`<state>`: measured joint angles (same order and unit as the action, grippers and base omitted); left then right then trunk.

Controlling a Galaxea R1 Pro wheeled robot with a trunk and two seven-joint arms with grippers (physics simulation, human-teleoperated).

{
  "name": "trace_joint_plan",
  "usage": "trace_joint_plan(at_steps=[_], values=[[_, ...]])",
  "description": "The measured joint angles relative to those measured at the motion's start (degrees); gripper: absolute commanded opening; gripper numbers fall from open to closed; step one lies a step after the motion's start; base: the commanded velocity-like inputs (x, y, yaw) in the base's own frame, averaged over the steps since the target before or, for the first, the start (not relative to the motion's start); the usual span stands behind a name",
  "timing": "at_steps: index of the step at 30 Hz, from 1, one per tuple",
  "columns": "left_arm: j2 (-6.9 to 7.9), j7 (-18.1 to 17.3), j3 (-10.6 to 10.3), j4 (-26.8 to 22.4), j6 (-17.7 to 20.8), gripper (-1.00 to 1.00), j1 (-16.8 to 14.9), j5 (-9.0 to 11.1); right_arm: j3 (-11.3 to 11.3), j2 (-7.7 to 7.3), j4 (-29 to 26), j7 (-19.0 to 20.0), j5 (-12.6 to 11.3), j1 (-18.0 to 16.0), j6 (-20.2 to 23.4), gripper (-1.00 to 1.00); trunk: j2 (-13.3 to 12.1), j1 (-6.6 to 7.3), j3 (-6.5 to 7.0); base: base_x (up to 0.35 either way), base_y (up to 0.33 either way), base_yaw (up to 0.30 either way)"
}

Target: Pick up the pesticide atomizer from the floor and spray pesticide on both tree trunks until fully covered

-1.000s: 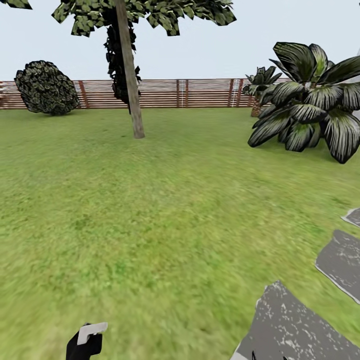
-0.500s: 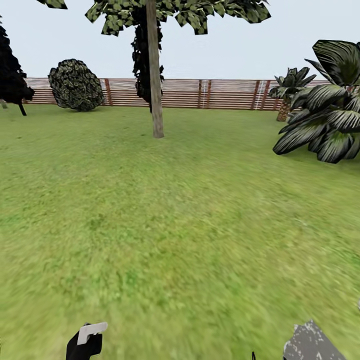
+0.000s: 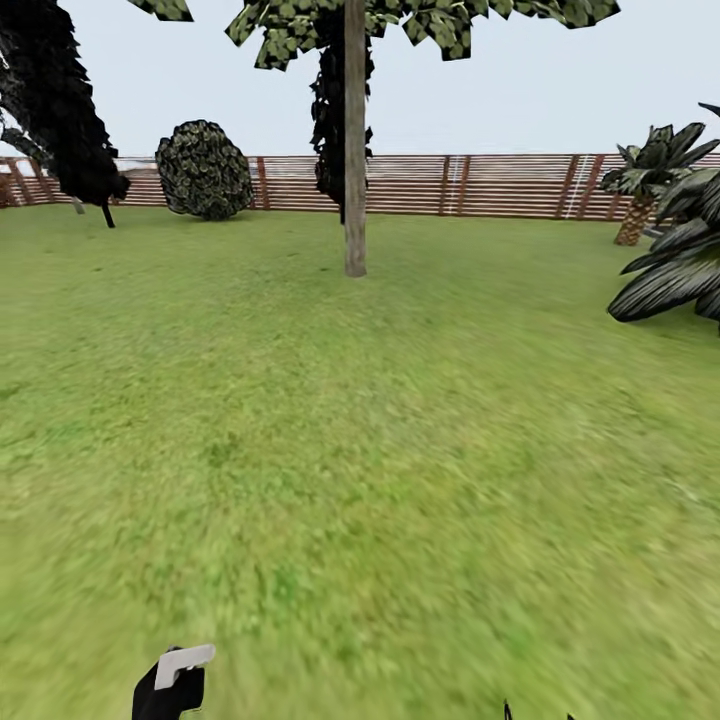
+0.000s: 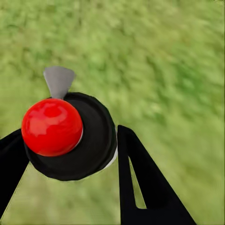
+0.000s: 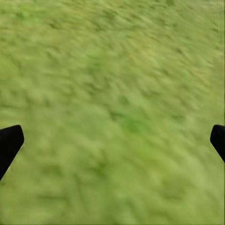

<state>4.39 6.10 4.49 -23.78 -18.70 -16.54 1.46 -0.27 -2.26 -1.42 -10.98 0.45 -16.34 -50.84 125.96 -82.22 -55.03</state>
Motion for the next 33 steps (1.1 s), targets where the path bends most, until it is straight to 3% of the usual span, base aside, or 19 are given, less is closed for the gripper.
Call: trace_joint_plan(at_steps=[6, 33], values=[[0.00, 0.0, 0.0, 0.0, 0.0, -1.00, 0.0, -0.1, 0.0, 0.04, 0.0, 0.0, 0.0, 0.0, 0.0, 1.00, 0.0, 0.01, 0.00, 0.338, 0.000, 0.162], [0.18, 0.0, 0.1, -0.1, 0.0, -1.00, 0.0, 0.0, 0.0, 0.08, -0.1, -0.1, 0.0, 0.0, 0.4, 1.00, 0.0, 0.01, 0.00, 0.338, 0.000, 0.003]])
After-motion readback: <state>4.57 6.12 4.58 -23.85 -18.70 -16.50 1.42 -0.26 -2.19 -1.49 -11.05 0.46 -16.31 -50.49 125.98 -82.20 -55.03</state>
